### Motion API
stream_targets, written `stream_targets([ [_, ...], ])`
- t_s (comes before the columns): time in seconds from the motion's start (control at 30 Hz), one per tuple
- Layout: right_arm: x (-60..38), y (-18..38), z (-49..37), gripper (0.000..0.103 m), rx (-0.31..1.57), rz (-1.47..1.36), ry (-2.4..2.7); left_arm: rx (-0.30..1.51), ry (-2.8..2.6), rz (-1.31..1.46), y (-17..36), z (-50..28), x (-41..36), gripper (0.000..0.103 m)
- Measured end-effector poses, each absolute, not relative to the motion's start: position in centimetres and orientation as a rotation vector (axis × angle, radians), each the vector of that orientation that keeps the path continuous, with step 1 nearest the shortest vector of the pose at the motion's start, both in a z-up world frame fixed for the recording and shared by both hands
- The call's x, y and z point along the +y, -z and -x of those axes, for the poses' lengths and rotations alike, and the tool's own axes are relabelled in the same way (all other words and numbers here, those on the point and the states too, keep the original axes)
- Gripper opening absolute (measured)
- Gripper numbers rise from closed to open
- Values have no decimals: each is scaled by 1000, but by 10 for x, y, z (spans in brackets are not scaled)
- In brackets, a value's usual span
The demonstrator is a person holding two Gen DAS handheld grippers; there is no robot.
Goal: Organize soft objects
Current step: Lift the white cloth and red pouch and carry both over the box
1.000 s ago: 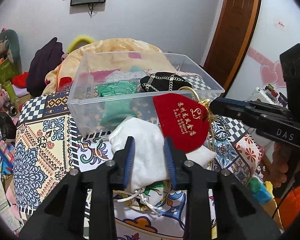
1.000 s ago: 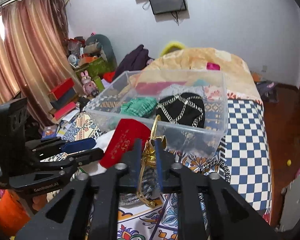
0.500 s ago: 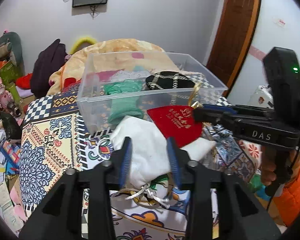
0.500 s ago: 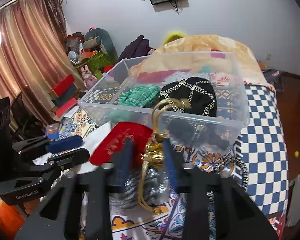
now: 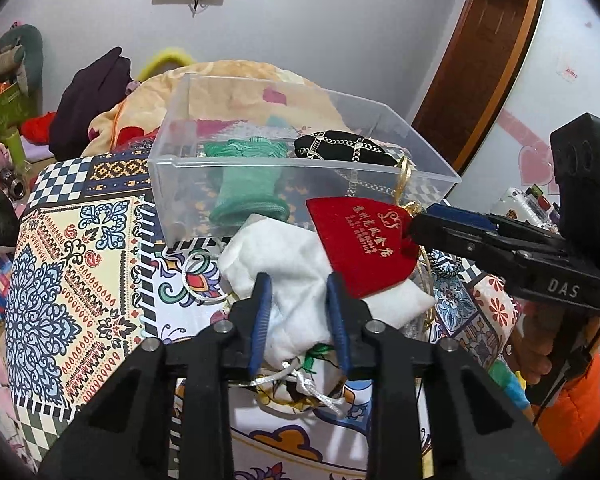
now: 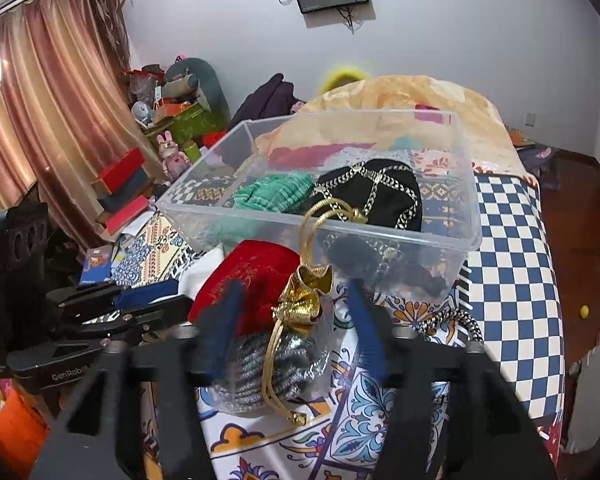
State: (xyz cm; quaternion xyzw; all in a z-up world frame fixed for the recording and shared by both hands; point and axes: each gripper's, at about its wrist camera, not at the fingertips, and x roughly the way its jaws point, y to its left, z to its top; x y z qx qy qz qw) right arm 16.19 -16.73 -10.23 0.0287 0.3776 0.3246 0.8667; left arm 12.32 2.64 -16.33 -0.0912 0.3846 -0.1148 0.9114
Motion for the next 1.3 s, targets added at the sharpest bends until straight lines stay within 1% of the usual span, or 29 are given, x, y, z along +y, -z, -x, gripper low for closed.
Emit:
stream_targets([
  [0.17,-154,110,-172,56,833,-65,-697,781,221,164,161,-120,22,18],
  [0.23,-153,113,-175,46,842,-83,-709,777,224,170,160,-118,22,16],
  [0.27,-153,114,-176,34,845,-98,-728,776,226,176,159,-118,23,14],
  [0.3,-153,114,-176,26,845,-99,-724,773,223,178,157,-118,24,13],
  [0.4,-156,112,-174,17,823,-94,-717,766,233,189,153,-116,27,10],
  [0.47,-158,109,-171,15,806,-84,-716,754,235,187,149,-113,28,9],
  [0.5,-159,108,-169,15,795,-76,-708,749,235,187,147,-114,27,6],
  [0.73,-166,95,-160,13,740,-64,-693,687,241,180,123,-104,28,4],
  [1.0,-177,58,-141,13,616,-41,-667,604,221,135,90,-97,25,3],
  [1.3,-194,28,-147,13,509,-37,-595,505,188,106,51,-103,31,3],
])
